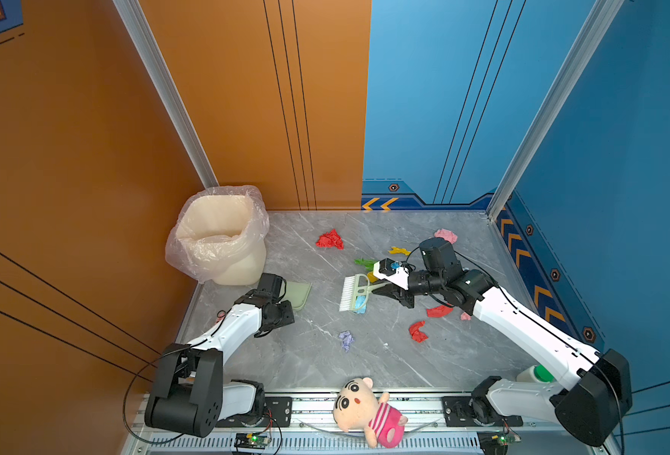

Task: Sweep away the paper scraps from the table
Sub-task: 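Close the left gripper on the dustpan handle while the right holds the brush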

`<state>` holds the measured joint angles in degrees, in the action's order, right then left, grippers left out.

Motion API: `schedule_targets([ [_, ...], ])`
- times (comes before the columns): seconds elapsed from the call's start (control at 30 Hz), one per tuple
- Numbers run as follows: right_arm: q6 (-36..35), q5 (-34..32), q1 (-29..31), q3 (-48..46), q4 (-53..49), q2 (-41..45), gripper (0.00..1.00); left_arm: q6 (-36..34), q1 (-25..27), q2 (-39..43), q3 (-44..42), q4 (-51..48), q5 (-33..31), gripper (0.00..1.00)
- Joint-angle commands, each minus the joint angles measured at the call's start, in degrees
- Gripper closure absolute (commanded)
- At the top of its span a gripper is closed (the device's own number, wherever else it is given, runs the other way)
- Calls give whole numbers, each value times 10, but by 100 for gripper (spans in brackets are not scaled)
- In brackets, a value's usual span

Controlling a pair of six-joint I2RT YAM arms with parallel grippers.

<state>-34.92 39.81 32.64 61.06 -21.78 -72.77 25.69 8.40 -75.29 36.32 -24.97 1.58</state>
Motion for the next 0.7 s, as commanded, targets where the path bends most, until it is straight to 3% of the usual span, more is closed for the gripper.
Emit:
schedule_targets([
  [0.0, 15, -7, 0, -4, 19, -5, 100, -13, -4, -16, 23, 1, 13, 52],
  [0.23, 33, -13, -6, -6, 35, -5, 100, -14, -2, -28, 30, 3, 15, 59],
  [0.67, 41, -14, -9, -8, 41, -2, 100, -14, 2, -47, 33, 13, 10, 57],
])
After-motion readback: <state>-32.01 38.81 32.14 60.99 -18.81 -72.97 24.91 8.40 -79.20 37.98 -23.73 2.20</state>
